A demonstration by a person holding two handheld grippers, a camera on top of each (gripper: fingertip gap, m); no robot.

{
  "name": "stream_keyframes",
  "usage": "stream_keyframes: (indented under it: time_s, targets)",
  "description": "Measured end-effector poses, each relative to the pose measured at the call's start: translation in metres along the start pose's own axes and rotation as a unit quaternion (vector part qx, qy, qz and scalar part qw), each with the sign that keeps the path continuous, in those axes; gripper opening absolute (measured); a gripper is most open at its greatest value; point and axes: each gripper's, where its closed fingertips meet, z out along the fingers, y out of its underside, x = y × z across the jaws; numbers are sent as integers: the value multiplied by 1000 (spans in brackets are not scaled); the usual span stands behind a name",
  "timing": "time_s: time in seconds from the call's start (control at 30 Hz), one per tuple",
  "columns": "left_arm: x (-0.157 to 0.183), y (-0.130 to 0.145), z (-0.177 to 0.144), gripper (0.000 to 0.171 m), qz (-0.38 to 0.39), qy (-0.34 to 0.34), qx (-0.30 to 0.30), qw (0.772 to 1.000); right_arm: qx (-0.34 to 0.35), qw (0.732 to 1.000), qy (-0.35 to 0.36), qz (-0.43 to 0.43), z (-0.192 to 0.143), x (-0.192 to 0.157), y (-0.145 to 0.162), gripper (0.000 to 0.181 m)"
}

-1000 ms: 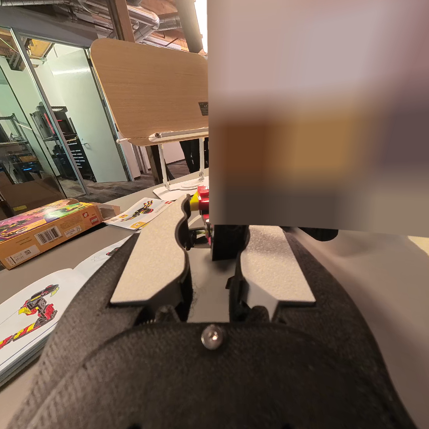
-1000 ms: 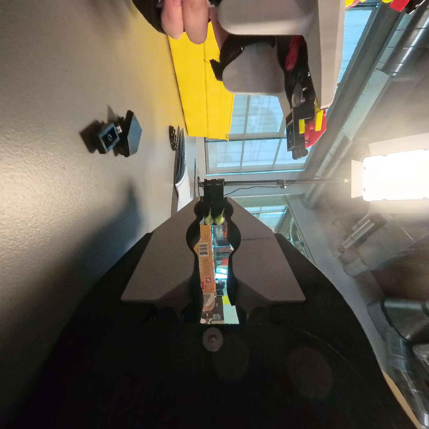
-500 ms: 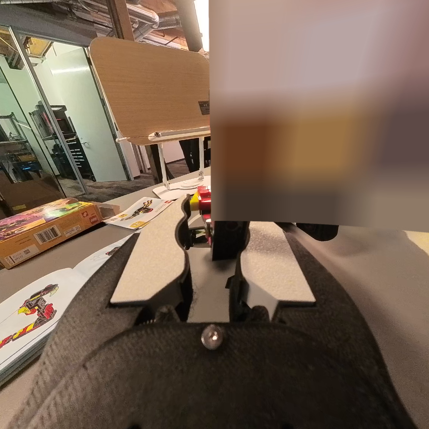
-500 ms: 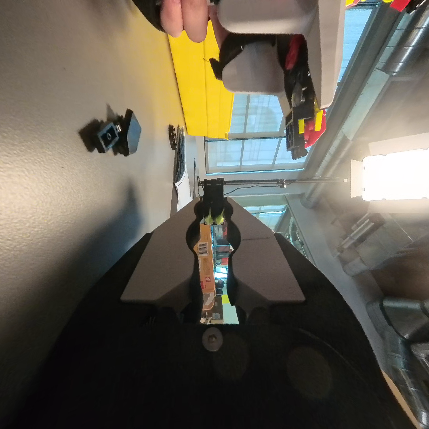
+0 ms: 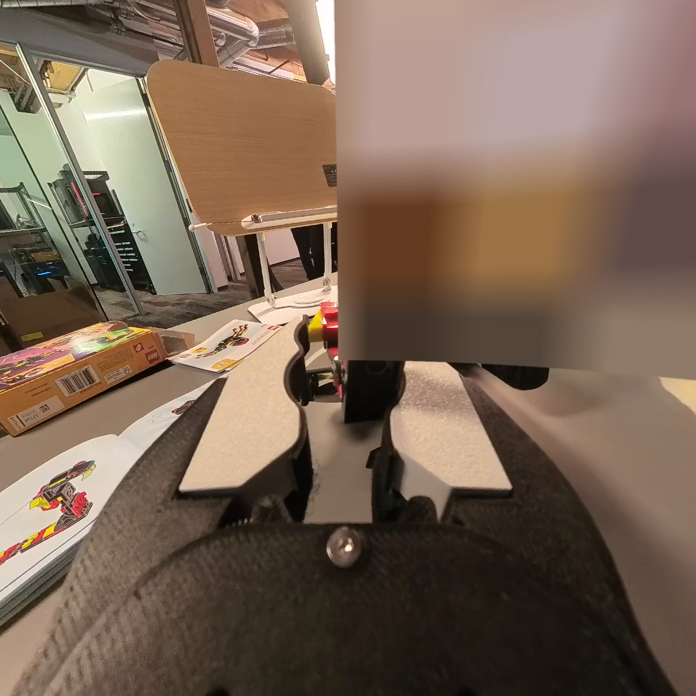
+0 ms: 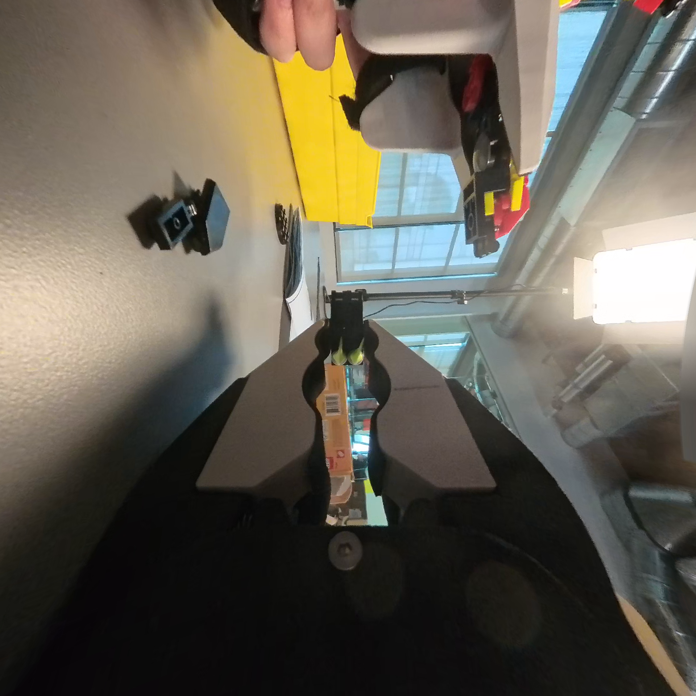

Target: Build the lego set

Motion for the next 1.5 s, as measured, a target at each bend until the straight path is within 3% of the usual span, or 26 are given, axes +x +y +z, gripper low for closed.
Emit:
stream_keyframes:
  time_s: [0.53, 0.83, 1.5]
  targets:
    - [-1, -1, -1, 35, 0, -2, 2, 1000, 0, 1000, -7, 11, 0, -1, 1, 14]
    - [-1, -1, -1, 35, -1, -2, 2, 1000, 10, 990, -60, 130, -2, -6, 2, 14]
    - [-1, 0, 0, 35, -3, -2, 1, 1000, -17, 973, -126, 193, 1, -23, 10, 15]
